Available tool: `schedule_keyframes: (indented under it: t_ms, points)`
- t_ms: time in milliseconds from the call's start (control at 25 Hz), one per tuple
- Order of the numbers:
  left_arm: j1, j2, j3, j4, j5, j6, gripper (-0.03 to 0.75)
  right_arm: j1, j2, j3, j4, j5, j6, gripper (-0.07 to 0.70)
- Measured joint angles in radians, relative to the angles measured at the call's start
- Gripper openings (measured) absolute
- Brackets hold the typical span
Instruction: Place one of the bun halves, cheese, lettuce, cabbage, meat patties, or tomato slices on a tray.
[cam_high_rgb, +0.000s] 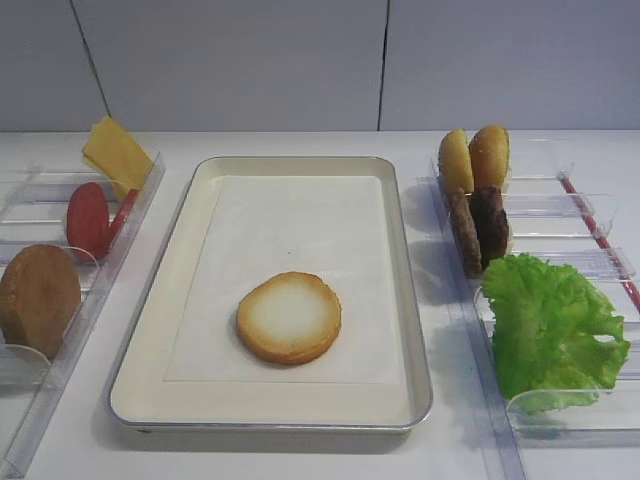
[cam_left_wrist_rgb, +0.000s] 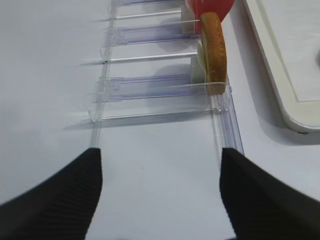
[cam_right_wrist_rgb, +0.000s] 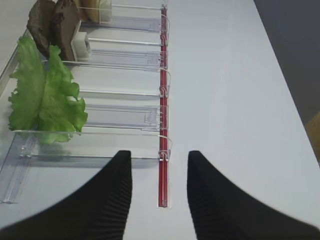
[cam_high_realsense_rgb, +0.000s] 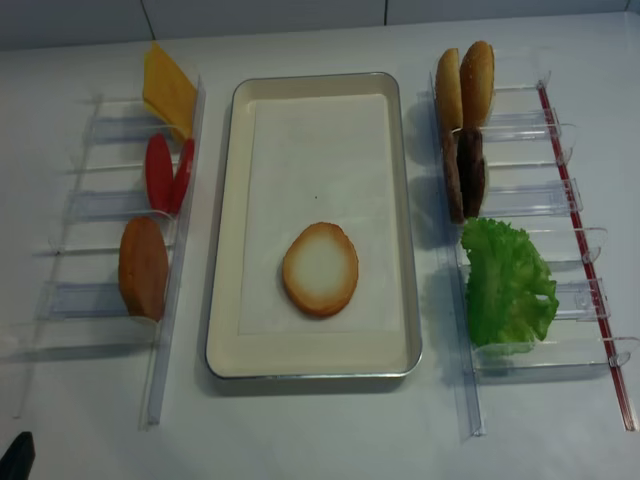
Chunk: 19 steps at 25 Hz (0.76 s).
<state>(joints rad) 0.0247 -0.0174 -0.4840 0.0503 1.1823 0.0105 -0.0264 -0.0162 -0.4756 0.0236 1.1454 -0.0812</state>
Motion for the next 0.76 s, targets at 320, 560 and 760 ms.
schedule_keyframes:
  t_ms: [320, 560, 760]
  points:
    - [-0.004, 0.0, 0.0, 0.0, 0.0, 0.0, 0.49, 0.0, 0.0, 0.0, 0.0, 0.0, 0.0, 0.274]
    - [-0.004, 0.0, 0.0, 0.0, 0.0, 0.0, 0.49, 0.0, 0.0, 0.0, 0.0, 0.0, 0.0, 0.274]
    - [-0.004, 0.0, 0.0, 0.0, 0.0, 0.0, 0.49, 0.0, 0.0, 0.0, 0.0, 0.0, -0.002, 0.274]
